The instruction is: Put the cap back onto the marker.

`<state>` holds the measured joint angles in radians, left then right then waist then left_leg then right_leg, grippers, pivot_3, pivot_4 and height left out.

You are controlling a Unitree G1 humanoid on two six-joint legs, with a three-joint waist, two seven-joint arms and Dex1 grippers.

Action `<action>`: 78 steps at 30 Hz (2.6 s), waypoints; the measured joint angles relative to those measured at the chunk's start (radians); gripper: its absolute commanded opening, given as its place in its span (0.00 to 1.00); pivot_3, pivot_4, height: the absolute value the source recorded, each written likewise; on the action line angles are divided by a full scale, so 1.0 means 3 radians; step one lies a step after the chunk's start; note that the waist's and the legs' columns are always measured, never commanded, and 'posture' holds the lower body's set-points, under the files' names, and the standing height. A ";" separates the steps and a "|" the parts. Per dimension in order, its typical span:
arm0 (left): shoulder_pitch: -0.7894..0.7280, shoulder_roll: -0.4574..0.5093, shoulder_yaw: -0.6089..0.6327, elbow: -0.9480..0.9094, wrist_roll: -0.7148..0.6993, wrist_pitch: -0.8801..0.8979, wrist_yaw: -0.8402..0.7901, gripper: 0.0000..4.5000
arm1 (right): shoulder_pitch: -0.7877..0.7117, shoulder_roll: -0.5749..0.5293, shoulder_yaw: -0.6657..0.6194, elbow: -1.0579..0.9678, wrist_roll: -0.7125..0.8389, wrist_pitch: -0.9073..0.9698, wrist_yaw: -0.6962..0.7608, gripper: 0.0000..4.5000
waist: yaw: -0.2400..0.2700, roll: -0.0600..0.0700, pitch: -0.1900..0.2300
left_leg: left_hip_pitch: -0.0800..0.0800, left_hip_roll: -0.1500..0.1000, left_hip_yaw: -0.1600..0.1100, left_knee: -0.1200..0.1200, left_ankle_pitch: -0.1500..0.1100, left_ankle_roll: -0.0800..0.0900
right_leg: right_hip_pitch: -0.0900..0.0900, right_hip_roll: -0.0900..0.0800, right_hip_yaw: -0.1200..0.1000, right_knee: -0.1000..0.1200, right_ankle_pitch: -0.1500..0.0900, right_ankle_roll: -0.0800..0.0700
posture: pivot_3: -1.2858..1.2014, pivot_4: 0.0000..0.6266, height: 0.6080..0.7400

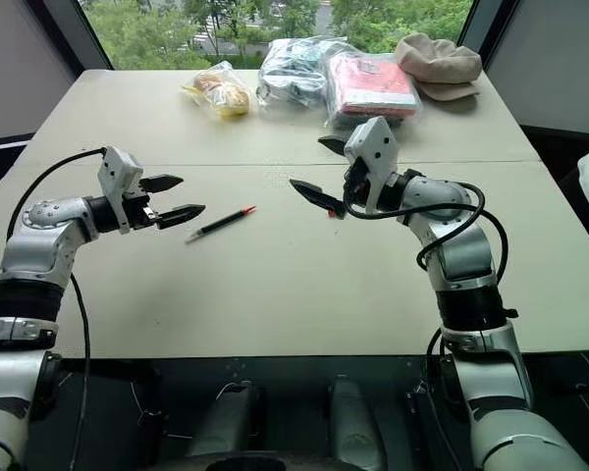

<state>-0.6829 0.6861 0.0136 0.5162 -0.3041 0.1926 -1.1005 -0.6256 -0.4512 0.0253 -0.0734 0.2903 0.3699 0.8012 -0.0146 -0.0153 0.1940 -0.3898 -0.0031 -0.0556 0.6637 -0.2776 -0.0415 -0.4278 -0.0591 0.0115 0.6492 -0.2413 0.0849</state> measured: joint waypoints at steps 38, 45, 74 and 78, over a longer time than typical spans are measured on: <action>-0.0490 -0.0267 -0.0328 0.1627 0.0898 -0.1177 -0.0387 0.99 | 0.0432 -0.0025 -0.0002 -0.0562 0.0027 0.0204 -0.0487 1.00 | -0.0007 -0.0001 -0.0002 | 0.0005 0.0000 -0.0004 0.0002 0.0000 0.0001 | -0.0001 0.0002 -0.0001 0.0014 0.0000 0.0000 | 0.52 0.24 1.00; -0.0487 -0.0331 -0.0328 0.1716 0.0905 -0.1340 -0.0382 0.35 | 0.0397 -0.0093 -0.0002 -0.0555 0.0027 0.0209 -0.0450 1.00 | -0.0007 0.0001 -0.0003 | 0.0011 0.0000 -0.0005 0.0003 0.0001 0.0002 | 0.0004 0.0003 0.0000 0.0016 0.0000 0.0000 | 0.52 0.24 1.00; -0.0067 -0.0210 -0.0255 0.1049 0.0888 -0.1462 -0.0225 0.02 | 0.0267 -0.0199 0.0011 0.0527 -0.0055 -0.0210 -0.0101 1.00 | -0.0026 0.0002 -0.0002 | 0.0010 0.0001 -0.0002 0.0002 0.0004 0.0006 | 0.0003 0.0003 0.0003 0.0015 0.0001 -0.0001 | 0.52 0.24 1.00; 0.0255 -0.0145 -0.0114 0.0326 0.0720 -0.1132 -0.0130 0.02 | -0.0027 -0.0231 0.0023 0.1283 -0.0158 -0.0534 0.0140 1.00 | -0.0018 0.0003 -0.0002 | 0.0008 0.0001 -0.0003 0.0002 0.0004 0.0006 | 0.0001 0.0003 0.0002 0.0015 0.0001 -0.0001 | 0.52 0.24 1.00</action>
<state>-0.6065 0.6427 -0.0207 0.6140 -0.0882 -0.1470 -1.1396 -0.6338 -0.5205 0.0321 0.3114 0.2430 0.2096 0.8433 -0.0200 -0.0145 0.1935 -0.3873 -0.0027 -0.0565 0.6642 -0.2766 -0.0396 -0.4276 -0.0581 0.0122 0.6535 -0.2411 0.0846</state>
